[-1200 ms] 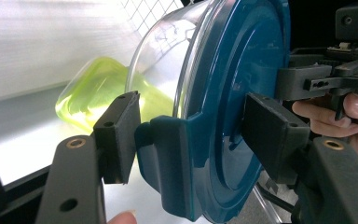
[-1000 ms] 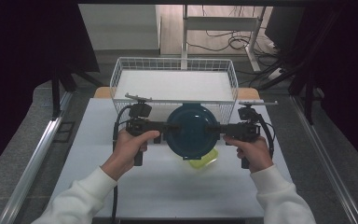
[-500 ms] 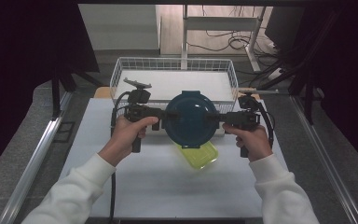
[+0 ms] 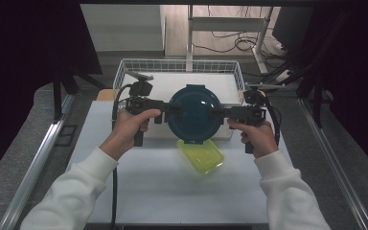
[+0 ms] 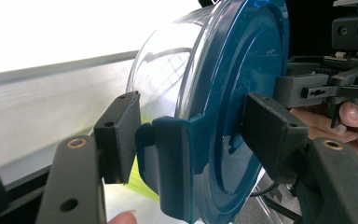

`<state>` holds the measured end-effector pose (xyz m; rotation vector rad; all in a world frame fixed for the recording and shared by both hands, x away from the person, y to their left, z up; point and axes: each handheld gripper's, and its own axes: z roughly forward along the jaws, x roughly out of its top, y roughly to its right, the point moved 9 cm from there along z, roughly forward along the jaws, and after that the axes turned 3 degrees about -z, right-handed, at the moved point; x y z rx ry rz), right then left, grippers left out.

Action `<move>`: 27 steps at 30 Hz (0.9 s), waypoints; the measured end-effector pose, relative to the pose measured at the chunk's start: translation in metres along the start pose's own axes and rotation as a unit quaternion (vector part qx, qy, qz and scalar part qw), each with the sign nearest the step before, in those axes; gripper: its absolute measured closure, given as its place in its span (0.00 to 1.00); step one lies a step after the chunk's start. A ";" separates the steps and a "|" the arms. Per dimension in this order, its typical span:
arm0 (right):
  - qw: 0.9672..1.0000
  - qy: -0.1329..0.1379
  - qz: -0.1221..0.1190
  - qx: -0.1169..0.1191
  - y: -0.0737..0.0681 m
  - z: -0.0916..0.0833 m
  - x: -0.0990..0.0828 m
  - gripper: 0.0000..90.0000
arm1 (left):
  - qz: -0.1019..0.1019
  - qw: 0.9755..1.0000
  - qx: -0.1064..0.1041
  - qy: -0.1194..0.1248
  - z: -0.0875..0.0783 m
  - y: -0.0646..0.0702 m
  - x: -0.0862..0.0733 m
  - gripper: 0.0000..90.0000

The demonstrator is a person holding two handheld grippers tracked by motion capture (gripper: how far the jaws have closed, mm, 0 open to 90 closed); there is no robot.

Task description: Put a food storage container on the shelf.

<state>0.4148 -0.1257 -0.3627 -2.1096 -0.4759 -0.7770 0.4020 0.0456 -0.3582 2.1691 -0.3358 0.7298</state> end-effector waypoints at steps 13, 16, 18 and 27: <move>1.000 0.002 -0.003 -0.002 -0.004 0.003 0.019 0.41 | 0.007 1.000 0.000 0.006 -0.006 -0.003 0.019 0.42; 1.000 0.002 -0.005 -0.003 -0.005 0.004 0.024 0.41 | 0.005 1.000 -0.002 0.007 -0.008 -0.004 0.024 0.42; 1.000 0.000 -0.006 -0.004 -0.006 0.005 0.028 0.41 | 0.005 1.000 -0.002 0.008 -0.009 -0.005 0.027 0.42; 1.000 -0.005 -0.010 -0.008 -0.006 0.011 0.042 0.41 | 0.002 1.000 -0.006 0.010 -0.011 -0.011 0.039 0.42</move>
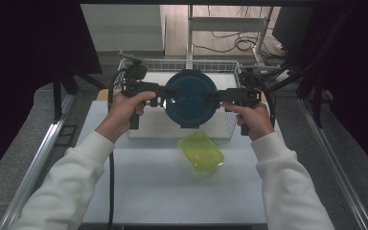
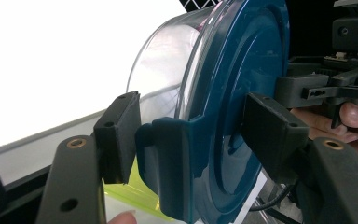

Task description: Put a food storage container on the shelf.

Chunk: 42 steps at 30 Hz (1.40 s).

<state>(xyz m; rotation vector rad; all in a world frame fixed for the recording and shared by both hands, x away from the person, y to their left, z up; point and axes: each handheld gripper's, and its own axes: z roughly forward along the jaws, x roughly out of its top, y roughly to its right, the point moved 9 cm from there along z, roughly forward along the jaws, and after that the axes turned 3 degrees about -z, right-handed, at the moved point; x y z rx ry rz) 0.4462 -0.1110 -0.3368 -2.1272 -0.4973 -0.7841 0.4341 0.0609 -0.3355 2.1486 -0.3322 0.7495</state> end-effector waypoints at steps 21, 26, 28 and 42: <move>1.000 -0.007 -0.007 -0.005 0.000 0.010 0.046 0.41 | 0.002 1.000 -0.002 0.010 -0.006 -0.011 0.045 0.42; 1.000 -0.009 -0.005 -0.003 0.005 0.018 0.058 0.41 | -0.006 1.000 0.000 0.010 -0.003 -0.020 0.056 0.42; 1.000 -0.011 0.002 -0.003 0.010 0.024 0.065 0.41 | -0.010 1.000 0.001 0.010 -0.001 -0.025 0.060 0.42; 0.999 -0.033 0.025 -0.009 0.031 0.050 0.070 0.40 | -0.029 1.000 0.004 -0.003 0.017 -0.056 0.066 0.41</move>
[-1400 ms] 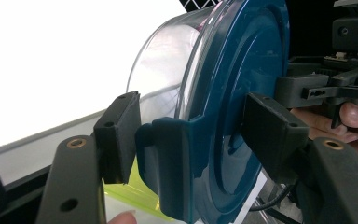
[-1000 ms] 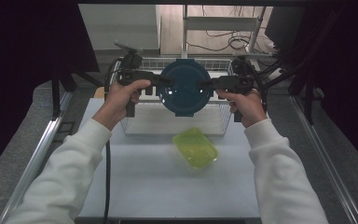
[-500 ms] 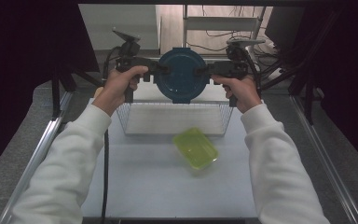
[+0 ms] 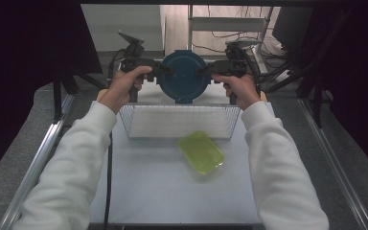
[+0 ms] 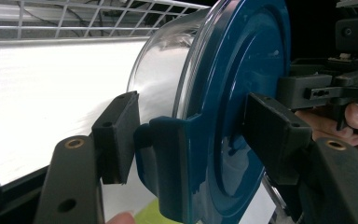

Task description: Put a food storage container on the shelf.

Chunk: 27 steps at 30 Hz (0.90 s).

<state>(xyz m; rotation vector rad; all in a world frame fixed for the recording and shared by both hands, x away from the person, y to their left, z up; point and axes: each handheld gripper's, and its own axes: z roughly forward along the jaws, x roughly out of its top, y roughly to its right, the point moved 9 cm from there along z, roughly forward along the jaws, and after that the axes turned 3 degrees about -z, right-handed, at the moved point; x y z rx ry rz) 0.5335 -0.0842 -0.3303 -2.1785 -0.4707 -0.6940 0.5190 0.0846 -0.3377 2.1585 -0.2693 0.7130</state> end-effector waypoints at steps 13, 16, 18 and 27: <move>0.999 0.006 0.052 -0.004 0.015 0.009 0.006 0.39 | -0.040 0.999 -0.006 0.013 0.012 -0.012 0.008 0.41; 0.998 0.007 0.067 -0.004 0.020 0.012 0.007 0.38 | -0.050 0.999 -0.005 0.016 0.016 -0.014 0.011 0.41; 0.997 0.010 0.078 -0.003 0.023 0.014 0.008 0.38 | -0.058 0.998 -0.006 0.016 0.018 -0.017 0.012 0.41; 0.995 0.002 0.103 -0.009 0.030 0.021 0.007 0.35 | -0.087 0.996 -0.012 0.013 0.025 -0.026 0.012 0.41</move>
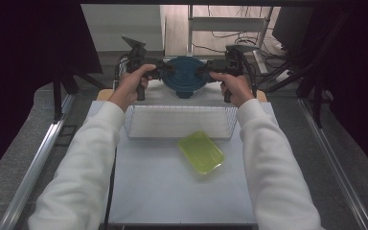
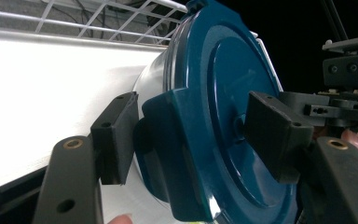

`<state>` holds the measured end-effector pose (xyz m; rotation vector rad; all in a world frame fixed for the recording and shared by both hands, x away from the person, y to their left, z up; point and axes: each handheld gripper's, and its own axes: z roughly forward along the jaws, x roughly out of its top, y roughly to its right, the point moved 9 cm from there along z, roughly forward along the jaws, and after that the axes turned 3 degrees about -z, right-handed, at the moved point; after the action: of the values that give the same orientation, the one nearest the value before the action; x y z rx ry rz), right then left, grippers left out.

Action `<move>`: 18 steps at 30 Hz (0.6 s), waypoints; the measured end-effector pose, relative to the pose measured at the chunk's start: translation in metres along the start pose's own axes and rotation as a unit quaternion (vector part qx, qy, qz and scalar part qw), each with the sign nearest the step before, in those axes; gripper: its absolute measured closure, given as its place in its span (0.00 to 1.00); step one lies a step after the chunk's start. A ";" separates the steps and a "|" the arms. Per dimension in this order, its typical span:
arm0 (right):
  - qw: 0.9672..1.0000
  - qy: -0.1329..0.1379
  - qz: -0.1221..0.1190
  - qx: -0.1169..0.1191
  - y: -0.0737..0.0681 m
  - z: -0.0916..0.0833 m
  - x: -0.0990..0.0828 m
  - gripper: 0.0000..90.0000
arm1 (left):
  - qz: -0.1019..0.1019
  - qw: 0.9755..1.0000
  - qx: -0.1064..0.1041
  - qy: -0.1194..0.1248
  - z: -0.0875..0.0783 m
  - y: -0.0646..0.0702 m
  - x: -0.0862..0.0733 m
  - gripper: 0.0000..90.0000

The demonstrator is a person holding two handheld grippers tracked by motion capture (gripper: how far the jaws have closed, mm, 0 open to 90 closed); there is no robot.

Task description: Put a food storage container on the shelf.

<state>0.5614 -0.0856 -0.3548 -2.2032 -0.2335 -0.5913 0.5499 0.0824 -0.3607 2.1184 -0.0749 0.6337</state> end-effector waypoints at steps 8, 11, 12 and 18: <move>1.000 0.003 0.011 -0.003 0.003 0.003 0.001 0.34 | -0.007 1.000 -0.004 0.005 0.003 -0.004 0.001 0.40; 1.000 0.006 0.010 -0.005 0.003 0.003 0.000 0.33 | -0.004 1.000 -0.003 0.009 0.003 -0.004 0.002 0.40; 1.000 0.007 0.006 -0.008 0.002 0.003 0.000 0.32 | 0.001 1.000 0.002 0.012 0.003 -0.004 0.002 0.39; 0.998 0.035 -0.034 -0.040 -0.003 0.002 0.001 0.16 | 0.034 0.998 0.033 0.033 0.003 -0.001 0.000 0.18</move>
<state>0.5617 -0.0823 -0.3537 -2.2537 -0.2526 -0.7259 0.5512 0.0803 -0.3634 2.1641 -0.0917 0.7558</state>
